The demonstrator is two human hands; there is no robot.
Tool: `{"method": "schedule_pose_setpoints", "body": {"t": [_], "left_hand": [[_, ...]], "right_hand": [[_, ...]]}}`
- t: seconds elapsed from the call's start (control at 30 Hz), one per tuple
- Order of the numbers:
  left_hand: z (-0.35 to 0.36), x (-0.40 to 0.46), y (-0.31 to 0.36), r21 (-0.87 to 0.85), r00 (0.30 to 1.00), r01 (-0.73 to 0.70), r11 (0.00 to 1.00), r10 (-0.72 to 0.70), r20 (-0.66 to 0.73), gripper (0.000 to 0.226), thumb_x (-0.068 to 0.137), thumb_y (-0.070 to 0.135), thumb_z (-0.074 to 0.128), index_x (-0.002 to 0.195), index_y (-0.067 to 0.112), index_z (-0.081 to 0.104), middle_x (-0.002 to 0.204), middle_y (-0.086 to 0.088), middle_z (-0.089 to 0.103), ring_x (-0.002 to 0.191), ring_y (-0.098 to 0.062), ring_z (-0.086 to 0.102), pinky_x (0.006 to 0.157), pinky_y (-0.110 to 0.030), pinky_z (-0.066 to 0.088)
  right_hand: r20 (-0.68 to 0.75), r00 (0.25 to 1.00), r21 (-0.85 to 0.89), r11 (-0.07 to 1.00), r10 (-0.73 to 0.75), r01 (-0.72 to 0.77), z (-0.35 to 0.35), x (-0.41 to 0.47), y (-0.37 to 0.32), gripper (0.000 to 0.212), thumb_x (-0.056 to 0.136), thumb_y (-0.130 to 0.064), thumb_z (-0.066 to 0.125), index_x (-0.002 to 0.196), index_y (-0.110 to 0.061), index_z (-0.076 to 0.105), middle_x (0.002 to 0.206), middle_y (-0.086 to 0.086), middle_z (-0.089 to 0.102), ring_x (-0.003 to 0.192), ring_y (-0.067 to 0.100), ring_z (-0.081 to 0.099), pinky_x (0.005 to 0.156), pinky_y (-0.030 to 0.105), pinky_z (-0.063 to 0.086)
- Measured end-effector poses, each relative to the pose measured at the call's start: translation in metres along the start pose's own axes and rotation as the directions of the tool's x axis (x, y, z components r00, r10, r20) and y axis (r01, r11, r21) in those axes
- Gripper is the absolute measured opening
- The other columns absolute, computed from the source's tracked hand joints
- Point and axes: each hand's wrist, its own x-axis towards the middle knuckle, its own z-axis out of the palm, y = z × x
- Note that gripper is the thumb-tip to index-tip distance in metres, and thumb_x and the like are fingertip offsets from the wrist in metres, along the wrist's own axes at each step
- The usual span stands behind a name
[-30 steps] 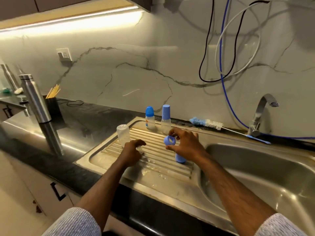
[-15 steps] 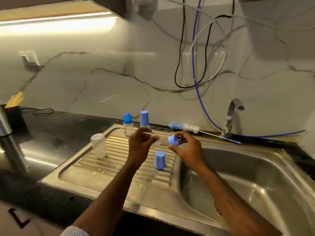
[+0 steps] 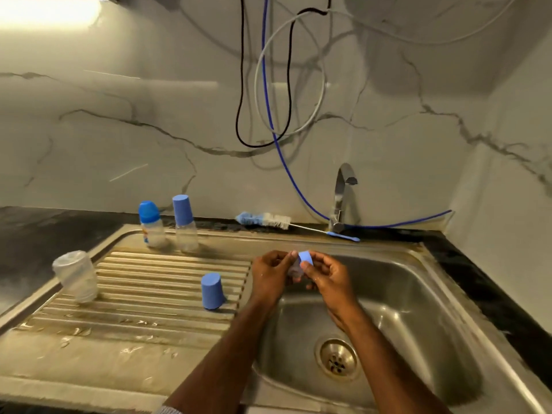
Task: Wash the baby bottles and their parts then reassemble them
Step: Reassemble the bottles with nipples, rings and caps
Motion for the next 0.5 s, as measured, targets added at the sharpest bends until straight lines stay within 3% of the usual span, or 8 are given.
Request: {"method": "schedule_pose_setpoints", "body": {"t": [0.07,0.2,0.33,0.43,0.5], "left_hand": [[0.001,0.001,-0.007,-0.022,0.998,0.017,1.000,-0.015,0.060,0.027,0.100,0.022,0.061,0.106,-0.001,0.073,0.096,-0.024,0.074,0.093,-0.042,0.071,0.084,-0.048,0.060],[0.000,0.005,-0.018,-0.063,0.980,0.018,0.998,-0.005,0.198,0.029,0.090,-0.001,0.069,0.119,-0.003,0.069,0.112,-0.025,0.071,0.110,-0.044,0.067,0.100,-0.054,0.053],[-0.008,0.012,-0.029,-0.120,0.974,0.096,0.988,-0.068,0.217,0.023,0.095,0.008,0.066,0.117,0.003,0.071,0.110,-0.024,0.073,0.107,-0.046,0.068,0.096,-0.057,0.055],[-0.014,0.015,-0.030,-0.149,0.956,0.173,0.974,-0.129,0.264,0.024,0.093,0.025,0.067,0.110,0.010,0.076,0.107,-0.022,0.074,0.098,-0.039,0.071,0.087,-0.051,0.054],[-0.015,0.014,-0.028,-0.175,0.945,0.195,0.965,-0.137,0.296,0.025,0.093,0.025,0.064,0.108,0.010,0.076,0.102,-0.023,0.073,0.091,-0.036,0.069,0.082,-0.047,0.053]], "right_hand": [[-0.008,1.000,0.003,1.000,-0.002,0.002,-0.002,0.005,0.003,0.029,0.084,-0.019,0.080,0.109,-0.028,0.070,0.101,-0.007,0.077,0.090,0.013,0.074,0.062,0.021,0.055],[-0.034,0.999,0.022,0.999,0.028,-0.027,-0.009,0.014,0.005,0.028,0.086,-0.013,0.078,0.110,-0.024,0.069,0.098,-0.002,0.078,0.088,0.015,0.075,0.063,0.022,0.055],[0.026,0.995,0.126,0.987,0.097,-0.099,-0.012,0.013,0.006,0.022,0.091,-0.013,0.071,0.112,-0.018,0.070,0.100,0.006,0.078,0.089,0.024,0.075,0.069,0.029,0.060],[0.052,0.990,0.123,0.983,0.130,-0.135,-0.014,0.011,0.004,0.022,0.092,-0.014,0.070,0.114,-0.018,0.070,0.101,0.006,0.078,0.089,0.023,0.074,0.072,0.030,0.060],[0.099,0.984,0.127,0.979,0.145,-0.157,-0.012,0.008,0.004,0.023,0.092,-0.014,0.070,0.114,-0.018,0.069,0.100,0.008,0.078,0.086,0.020,0.074,0.070,0.029,0.059]]}}
